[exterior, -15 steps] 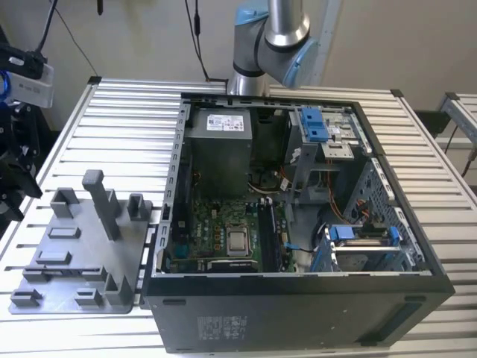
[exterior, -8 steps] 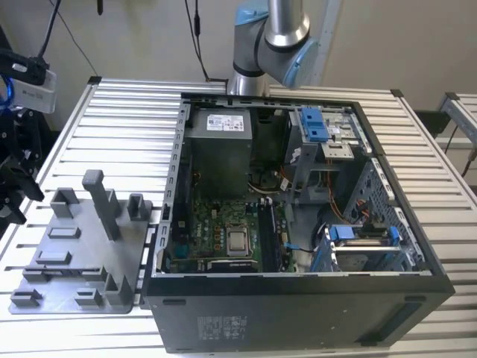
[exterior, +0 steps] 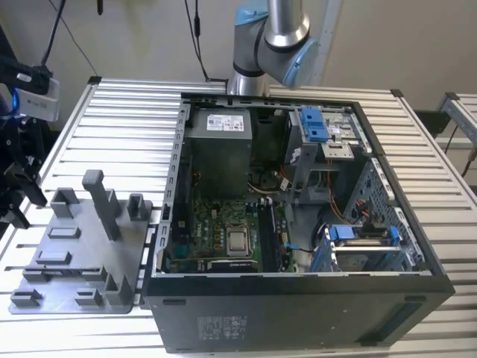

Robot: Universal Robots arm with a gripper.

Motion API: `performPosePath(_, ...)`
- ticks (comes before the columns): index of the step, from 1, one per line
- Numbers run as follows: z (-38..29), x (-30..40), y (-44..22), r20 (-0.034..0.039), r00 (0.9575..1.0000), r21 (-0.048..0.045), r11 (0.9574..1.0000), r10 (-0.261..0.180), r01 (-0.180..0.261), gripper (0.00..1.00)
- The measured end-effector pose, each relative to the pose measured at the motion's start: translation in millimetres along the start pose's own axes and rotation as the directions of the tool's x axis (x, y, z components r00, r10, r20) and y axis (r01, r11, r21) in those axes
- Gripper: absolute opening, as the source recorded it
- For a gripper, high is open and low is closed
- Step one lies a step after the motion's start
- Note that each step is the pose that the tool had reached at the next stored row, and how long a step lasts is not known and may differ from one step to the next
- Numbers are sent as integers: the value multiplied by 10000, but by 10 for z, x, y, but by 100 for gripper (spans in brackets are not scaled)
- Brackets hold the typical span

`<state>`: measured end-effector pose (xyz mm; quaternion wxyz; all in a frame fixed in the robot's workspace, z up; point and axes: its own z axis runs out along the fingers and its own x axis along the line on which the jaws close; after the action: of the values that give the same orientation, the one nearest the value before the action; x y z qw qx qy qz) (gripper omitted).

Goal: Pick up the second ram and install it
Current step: 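Pick up the second ram and move it above second insertion slot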

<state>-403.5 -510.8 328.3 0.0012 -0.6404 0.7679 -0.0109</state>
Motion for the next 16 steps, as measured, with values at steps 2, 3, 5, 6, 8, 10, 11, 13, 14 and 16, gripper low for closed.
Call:
performPosePath(2, 19, 0, 0, 5, 10000, 6, 10000, 0, 0, 42)
performPosePath(3, 28, 0, 0, 6, 10000, 6, 10000, 0, 0, 42)
performPosePath(5, 46, -1, 1, 8, 10000, 5, 10000, 0, 0, 42)
performPosePath(6, 54, -1, 1, 8, 10000, 5, 10000, 0, 0, 42)
performPosePath(8, 71, -1, 2, 10, 10000, 5, 10000, 0, 0, 42)
performPosePath(10, 89, -1, 2, 11, 10000, 5, 10000, 1, -1, 42)
performPosePath(11, 100, -1, 2, 12, 10000, 4, 10000, 0, 0, 42)
performPosePath(13, 124, -2, 2, 16, 10000, 7, 10000, 0, 0, 42)
performPosePath(14, 136, -2, 3, 17, 10000, 8, 10000, 0, 0, 42)
performPosePath(16, 157, -2, 3, 25, 10000, 12, 10000, 1, -1, 42)
